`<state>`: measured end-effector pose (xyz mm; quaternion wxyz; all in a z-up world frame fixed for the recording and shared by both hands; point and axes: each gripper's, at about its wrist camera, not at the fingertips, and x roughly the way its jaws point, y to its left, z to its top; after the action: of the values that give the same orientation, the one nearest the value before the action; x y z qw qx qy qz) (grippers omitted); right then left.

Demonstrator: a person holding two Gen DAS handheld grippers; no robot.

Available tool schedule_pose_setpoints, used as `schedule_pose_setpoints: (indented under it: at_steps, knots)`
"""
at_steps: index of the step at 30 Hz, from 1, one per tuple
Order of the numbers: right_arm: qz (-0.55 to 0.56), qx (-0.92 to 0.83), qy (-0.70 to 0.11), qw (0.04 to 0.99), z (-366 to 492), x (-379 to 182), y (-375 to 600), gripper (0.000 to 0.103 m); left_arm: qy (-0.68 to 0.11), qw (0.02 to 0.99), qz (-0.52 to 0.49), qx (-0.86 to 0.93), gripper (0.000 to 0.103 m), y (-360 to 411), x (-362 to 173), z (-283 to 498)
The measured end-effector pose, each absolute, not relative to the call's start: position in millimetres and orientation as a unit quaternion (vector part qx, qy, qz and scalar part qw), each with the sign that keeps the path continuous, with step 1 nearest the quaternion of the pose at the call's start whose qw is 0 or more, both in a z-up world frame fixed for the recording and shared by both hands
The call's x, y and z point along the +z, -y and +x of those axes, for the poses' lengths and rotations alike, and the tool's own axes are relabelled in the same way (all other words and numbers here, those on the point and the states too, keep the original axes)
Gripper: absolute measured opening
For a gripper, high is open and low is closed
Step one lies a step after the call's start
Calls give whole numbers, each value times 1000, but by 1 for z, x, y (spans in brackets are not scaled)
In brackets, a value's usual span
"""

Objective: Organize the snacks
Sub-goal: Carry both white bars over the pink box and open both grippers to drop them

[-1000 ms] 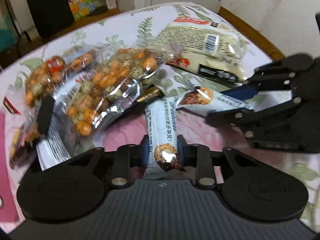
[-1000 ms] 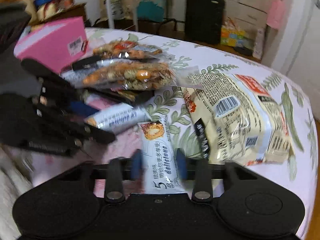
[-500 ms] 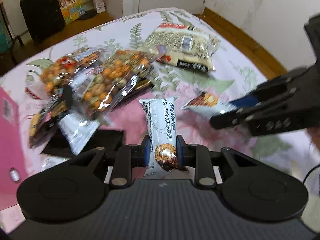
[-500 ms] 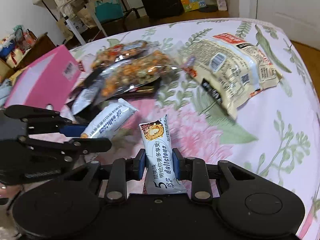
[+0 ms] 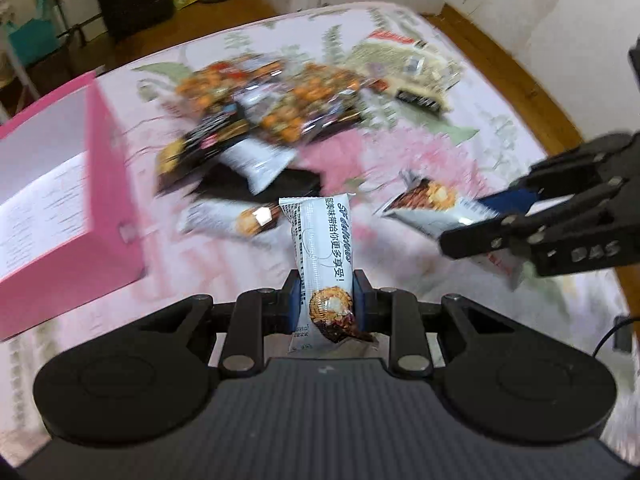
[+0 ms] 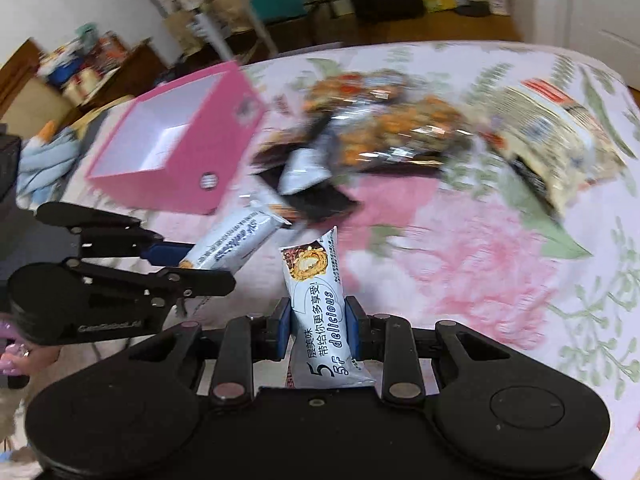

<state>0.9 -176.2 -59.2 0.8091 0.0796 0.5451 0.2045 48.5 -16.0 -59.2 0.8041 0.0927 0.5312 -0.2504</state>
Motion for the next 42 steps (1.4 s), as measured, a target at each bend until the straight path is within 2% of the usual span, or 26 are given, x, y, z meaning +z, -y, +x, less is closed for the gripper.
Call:
schedule_pose_setpoints:
  at_steps: [8, 15, 21, 26, 31, 35, 37, 38, 40, 42]
  knots:
    - [89, 297, -543, 780, 12, -21, 106, 32, -517, 826, 70, -215, 25, -57, -23, 44]
    - [71, 351, -498, 790, 63, -3, 45, 32, -494, 850, -30, -181, 25, -128, -5, 85]
    - [-15, 336, -474, 814, 133, -11, -15, 32, -499, 858, -85, -90, 25, -172, -27, 160]
    - [-115, 340, -451, 818, 179, -44, -67, 32, -487, 859, -156, -39, 25, -200, -66, 206]
    - [-194, 333, -440, 811, 201, -77, -99, 32, -511, 828, -231, -21, 25, -216, -113, 230]
    - [-255, 315, -433, 805, 213, -95, -119, 31, -518, 817, -250, -19, 25, -219, -133, 242]
    - [-264, 317, -445, 795, 218, -103, -124, 32, -523, 815, -250, -12, 29, -217, -139, 246]
    - [-270, 315, -444, 794, 219, -105, -125, 34, -520, 817, -249, -8, 30, -217, -140, 247]
    - [-286, 309, -428, 800, 216, -105, -124, 44, -516, 823, -238, -15, 35, -214, -138, 245]
    - [-270, 300, -431, 807, 213, -99, -118, 46, -508, 829, -234, -24, 37, -215, -133, 241]
